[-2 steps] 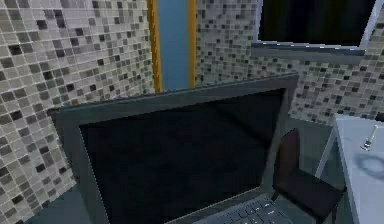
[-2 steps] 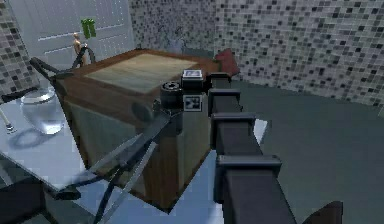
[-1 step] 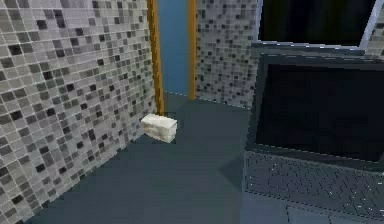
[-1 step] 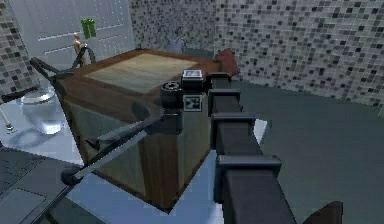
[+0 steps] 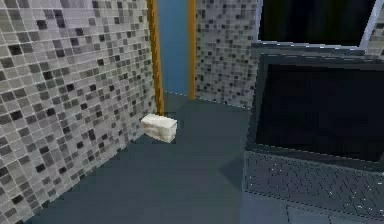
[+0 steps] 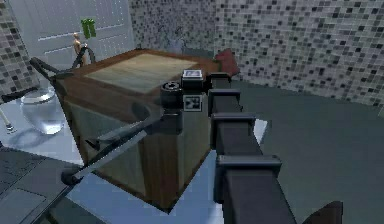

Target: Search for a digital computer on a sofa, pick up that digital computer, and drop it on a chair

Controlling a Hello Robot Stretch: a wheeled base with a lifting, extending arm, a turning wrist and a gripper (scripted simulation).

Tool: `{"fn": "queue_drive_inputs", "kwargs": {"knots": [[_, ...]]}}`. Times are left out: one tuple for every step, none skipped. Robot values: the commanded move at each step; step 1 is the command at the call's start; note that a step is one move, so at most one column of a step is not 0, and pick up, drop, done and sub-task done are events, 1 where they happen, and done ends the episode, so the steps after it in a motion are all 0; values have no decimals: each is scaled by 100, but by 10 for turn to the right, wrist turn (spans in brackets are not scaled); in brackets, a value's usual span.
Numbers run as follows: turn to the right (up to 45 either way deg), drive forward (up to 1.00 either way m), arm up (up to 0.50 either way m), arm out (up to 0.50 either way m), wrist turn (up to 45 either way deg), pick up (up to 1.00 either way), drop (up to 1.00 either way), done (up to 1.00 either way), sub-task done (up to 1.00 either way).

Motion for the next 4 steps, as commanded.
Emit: {"fn": "queue_drive_inputs", "kwargs": {"knots": [[0,0,-50,0,0,0,0,0,0],[0,0,0,0,0,0,100,0,0],[0,0,0,-10,0,0,0,0,0],[0,0,0,0,0,0,0,100,0]]}}
